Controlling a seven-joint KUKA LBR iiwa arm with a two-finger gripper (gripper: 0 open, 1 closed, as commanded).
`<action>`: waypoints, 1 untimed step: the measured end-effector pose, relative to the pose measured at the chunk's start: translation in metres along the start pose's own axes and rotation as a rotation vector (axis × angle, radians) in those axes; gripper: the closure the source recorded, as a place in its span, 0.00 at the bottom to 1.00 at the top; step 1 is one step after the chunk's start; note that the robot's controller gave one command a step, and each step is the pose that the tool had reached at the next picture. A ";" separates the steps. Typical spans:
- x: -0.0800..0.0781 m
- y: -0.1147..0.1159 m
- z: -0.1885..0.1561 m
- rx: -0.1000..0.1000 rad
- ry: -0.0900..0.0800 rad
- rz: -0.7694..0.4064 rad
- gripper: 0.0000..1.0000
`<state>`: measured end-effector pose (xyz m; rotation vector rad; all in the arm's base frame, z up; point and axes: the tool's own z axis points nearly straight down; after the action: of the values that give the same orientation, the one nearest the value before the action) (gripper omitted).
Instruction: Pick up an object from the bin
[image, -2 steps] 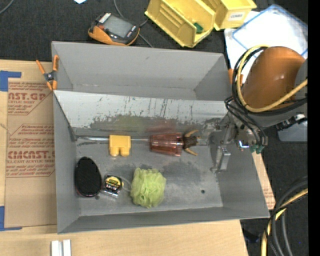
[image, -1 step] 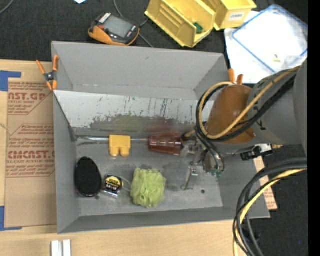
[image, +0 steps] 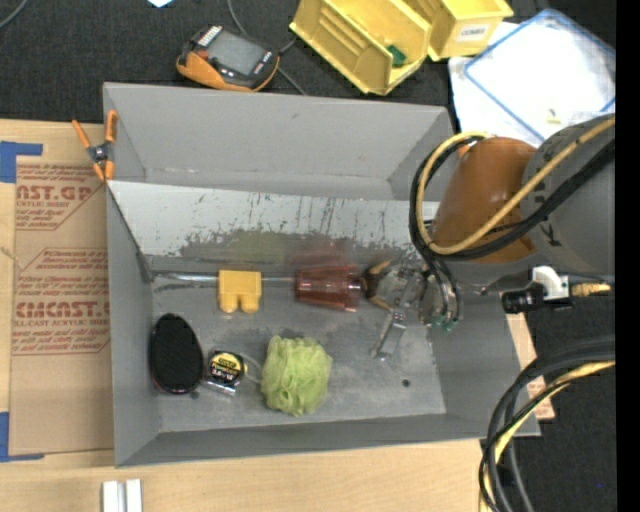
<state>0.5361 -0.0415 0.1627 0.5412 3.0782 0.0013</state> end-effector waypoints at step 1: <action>-0.002 -0.036 0.063 0.002 0.018 -0.039 0.00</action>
Offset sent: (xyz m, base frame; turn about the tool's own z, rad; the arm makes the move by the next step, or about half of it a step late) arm 0.0357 0.0123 -0.0927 0.0652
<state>0.5265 -0.0762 0.0992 0.4843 3.1062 0.0026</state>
